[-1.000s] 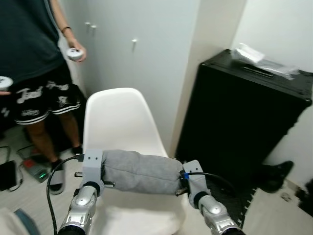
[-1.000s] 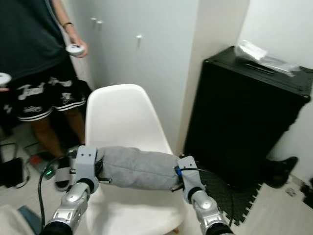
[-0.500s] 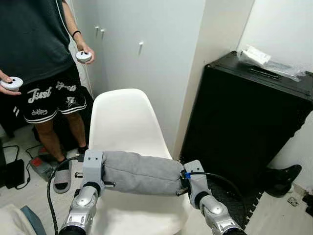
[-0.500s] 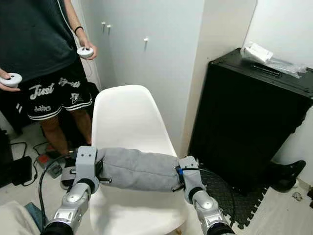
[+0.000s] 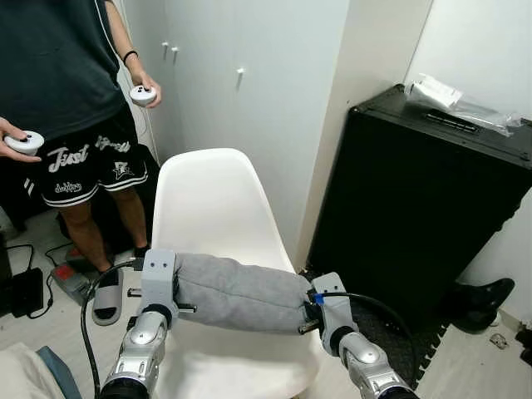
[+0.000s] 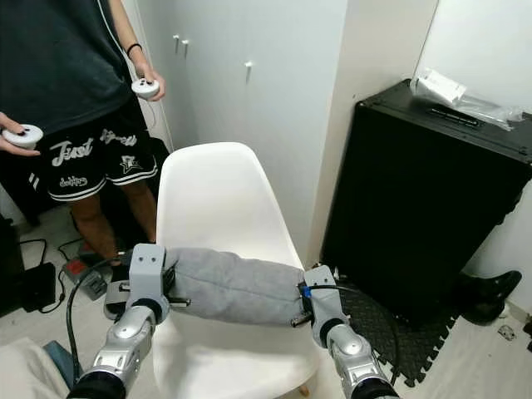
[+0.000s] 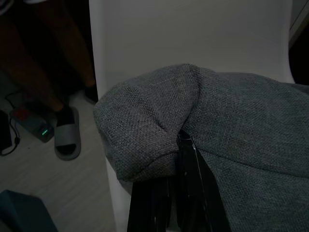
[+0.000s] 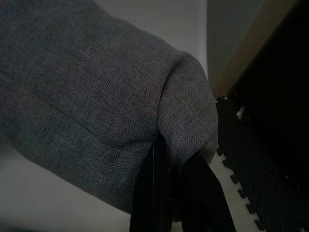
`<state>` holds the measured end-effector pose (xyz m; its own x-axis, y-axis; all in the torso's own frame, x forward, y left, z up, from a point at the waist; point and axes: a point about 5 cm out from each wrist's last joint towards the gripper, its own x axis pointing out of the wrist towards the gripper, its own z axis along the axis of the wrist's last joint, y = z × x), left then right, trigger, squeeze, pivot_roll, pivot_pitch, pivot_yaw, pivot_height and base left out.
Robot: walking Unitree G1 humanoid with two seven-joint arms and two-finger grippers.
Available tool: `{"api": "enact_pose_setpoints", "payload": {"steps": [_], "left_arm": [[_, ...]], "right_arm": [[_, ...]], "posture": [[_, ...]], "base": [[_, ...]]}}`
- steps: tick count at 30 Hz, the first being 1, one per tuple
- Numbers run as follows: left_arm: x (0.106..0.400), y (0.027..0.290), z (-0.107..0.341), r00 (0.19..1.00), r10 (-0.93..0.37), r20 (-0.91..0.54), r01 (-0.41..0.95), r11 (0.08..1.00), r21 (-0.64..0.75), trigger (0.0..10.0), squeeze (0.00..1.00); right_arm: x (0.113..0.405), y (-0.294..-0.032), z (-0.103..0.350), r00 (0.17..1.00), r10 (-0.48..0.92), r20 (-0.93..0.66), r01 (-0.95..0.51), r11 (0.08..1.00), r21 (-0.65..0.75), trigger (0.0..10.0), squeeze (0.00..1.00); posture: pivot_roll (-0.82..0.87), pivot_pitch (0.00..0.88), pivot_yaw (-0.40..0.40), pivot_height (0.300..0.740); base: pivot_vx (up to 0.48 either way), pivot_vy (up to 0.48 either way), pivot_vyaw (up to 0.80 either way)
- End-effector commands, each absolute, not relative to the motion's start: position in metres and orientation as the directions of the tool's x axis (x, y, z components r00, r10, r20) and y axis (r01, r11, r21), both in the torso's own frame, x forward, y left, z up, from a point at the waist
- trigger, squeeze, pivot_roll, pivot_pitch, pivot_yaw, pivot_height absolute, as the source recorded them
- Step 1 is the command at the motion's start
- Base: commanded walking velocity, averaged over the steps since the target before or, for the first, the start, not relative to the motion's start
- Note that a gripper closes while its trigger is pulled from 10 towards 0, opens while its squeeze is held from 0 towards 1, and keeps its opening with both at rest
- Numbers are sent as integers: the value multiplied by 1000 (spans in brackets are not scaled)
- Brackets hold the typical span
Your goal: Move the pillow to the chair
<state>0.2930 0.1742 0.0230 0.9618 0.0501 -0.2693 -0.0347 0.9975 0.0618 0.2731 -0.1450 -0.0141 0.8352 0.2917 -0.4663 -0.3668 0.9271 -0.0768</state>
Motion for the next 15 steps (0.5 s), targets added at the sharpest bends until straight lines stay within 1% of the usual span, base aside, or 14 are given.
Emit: {"api": "enact_pose_setpoints", "payload": {"steps": [1,6,9,15], "left_arm": [[298,171,27,966,32,-255,-12,997,79,10000,0],[301,173,31,968,35,-248,-15,996,84,10000,0],[303,174,32,969,35,-243,-14,996,87,10000,0],[304,173,33,971,31,-238,-9,996,91,10000,0]], "right_arm": [[279,-137,-9,827,338,-450,-423,901,-101,10000,0],[281,-137,-8,822,332,-463,-424,899,-107,10000,0],[287,-136,-3,829,333,-449,-418,902,-104,10000,0],[294,-133,4,851,327,-412,-404,907,-115,10000,0]], "posture": [[-20,61,-26,686],[-16,68,-27,686],[-12,73,-25,671],[-14,74,-23,671]], "base": [[0,0,0],[0,0,0],[0,0,0],[0,0,0]]}}
